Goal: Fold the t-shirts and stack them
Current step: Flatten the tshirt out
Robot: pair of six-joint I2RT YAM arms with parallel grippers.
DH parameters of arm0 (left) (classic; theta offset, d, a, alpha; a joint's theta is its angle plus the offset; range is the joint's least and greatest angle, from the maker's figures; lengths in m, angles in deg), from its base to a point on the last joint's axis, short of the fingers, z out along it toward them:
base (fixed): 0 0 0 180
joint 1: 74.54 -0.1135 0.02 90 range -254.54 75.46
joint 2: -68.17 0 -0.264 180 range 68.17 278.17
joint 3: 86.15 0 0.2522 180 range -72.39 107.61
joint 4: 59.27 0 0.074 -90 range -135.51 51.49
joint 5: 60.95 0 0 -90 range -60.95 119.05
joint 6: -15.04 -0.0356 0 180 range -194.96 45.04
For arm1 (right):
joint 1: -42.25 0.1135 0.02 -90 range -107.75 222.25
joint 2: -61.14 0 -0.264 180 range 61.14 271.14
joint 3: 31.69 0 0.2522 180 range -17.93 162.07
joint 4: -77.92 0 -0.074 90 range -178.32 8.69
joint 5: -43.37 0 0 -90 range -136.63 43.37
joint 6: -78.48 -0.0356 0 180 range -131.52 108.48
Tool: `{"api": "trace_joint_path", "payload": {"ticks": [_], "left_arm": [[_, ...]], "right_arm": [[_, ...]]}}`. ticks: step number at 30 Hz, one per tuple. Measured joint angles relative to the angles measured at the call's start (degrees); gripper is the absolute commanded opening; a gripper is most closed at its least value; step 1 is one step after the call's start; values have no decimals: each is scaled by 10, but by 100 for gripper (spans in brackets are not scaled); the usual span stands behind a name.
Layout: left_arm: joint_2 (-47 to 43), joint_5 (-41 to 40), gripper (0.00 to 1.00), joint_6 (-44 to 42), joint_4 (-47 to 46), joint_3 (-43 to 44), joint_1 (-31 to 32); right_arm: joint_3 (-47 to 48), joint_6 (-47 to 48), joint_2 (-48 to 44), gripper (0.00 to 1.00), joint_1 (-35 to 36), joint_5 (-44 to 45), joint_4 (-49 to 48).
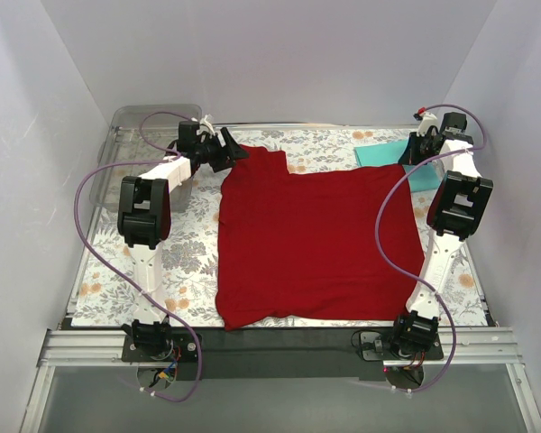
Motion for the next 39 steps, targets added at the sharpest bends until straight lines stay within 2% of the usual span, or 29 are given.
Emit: {"api": "trace_joint_path", "payload": {"ticks": [7,14,22,29,39], "left_arm": [[2,-1,66,-15,3,17,0],[3,-5,66,-22,-9,32,0],[21,-5,66,-20,-31,39,0],[23,-4,66,-19,-39,39,0],[23,-3,66,-20,-41,34,0]], "right_arm": [[-4,-13,-5,1,0,-30,-3],[-37,-35,-52,1,0,-59,-23],[-38,-43,-66,3,0,-55,-37],[-38,-40,-57,21,0,-30,-42],[-38,-31,-37,38,0,-1,-42]]}}
